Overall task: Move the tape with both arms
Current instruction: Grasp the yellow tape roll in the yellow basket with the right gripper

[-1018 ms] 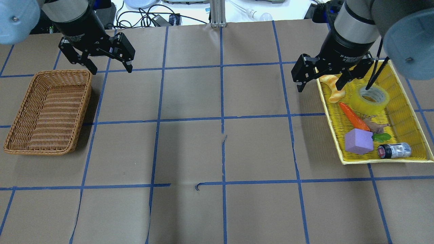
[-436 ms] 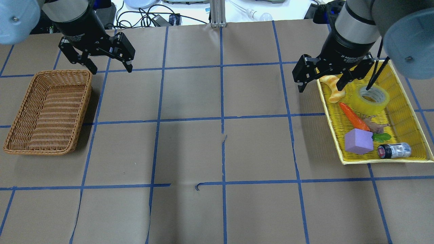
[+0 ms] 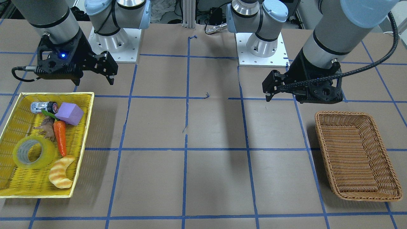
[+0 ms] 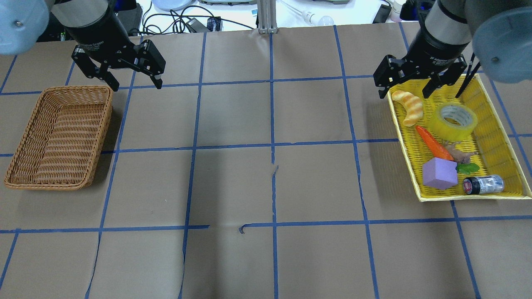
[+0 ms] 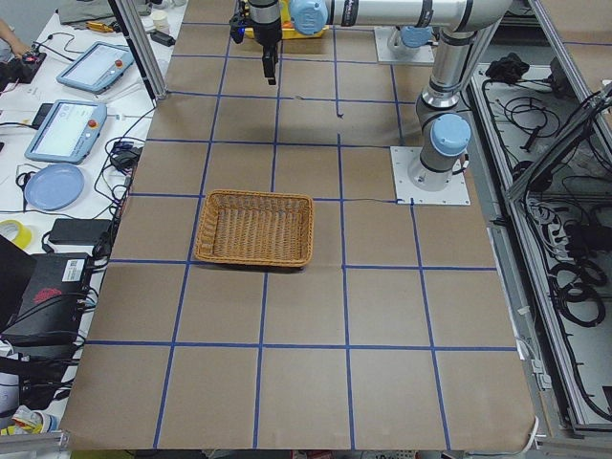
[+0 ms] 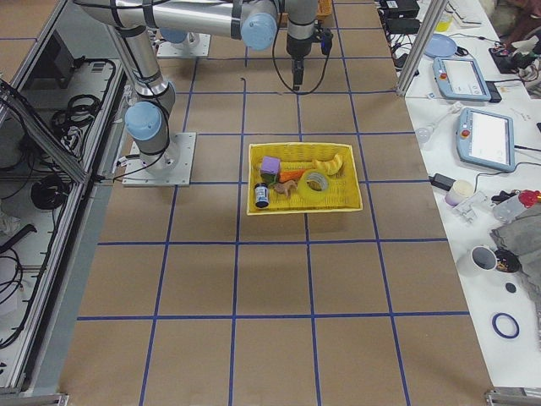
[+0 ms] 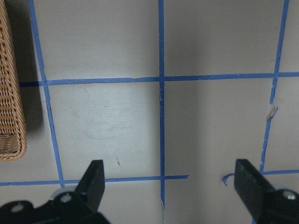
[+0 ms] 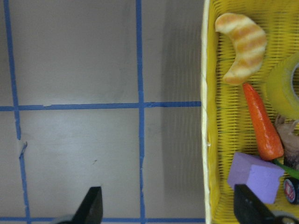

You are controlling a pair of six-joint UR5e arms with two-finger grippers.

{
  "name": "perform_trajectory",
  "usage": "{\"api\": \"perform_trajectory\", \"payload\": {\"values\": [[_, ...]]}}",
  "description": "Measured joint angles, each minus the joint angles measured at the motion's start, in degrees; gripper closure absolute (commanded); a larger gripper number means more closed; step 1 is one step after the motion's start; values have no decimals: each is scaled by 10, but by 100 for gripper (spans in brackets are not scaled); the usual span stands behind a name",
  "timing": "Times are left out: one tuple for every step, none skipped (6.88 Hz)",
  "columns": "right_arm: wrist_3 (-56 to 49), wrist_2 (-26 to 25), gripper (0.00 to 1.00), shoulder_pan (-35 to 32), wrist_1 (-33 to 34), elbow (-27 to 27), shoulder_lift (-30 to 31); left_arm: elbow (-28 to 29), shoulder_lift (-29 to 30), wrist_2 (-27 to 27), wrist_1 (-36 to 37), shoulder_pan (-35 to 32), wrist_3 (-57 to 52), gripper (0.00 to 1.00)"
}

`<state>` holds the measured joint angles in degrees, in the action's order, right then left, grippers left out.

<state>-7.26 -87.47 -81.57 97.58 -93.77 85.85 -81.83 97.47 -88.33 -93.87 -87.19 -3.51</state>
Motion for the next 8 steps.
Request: {"api": "perform_trajectory", "payload": {"values": [[-57, 1, 0, 48, 22, -3, -28, 0, 0, 0, 0, 0, 0, 0], [-142, -5, 0, 92, 66, -11, -58, 0, -1, 0, 1, 1, 0, 0], [-213, -24, 0, 121, 124, -19, -93, 0, -1, 0, 1, 1, 0, 0], [-254, -44, 0, 137, 165, -25, -128, 0, -1, 0, 1, 1, 0, 0], [-269, -53, 3, 142, 189, -31, -161, 0, -1, 0, 2, 2, 0, 0], [-273, -56, 28, 144, 203, -35, -186, 0, -1, 0, 2, 2, 0, 0], [-272, -57, 66, 145, 210, -37, -199, 0, -1, 0, 2, 2, 0, 0], [-269, -58, 99, 145, 213, -38, -209, 0, -1, 0, 2, 2, 0, 0]]}}
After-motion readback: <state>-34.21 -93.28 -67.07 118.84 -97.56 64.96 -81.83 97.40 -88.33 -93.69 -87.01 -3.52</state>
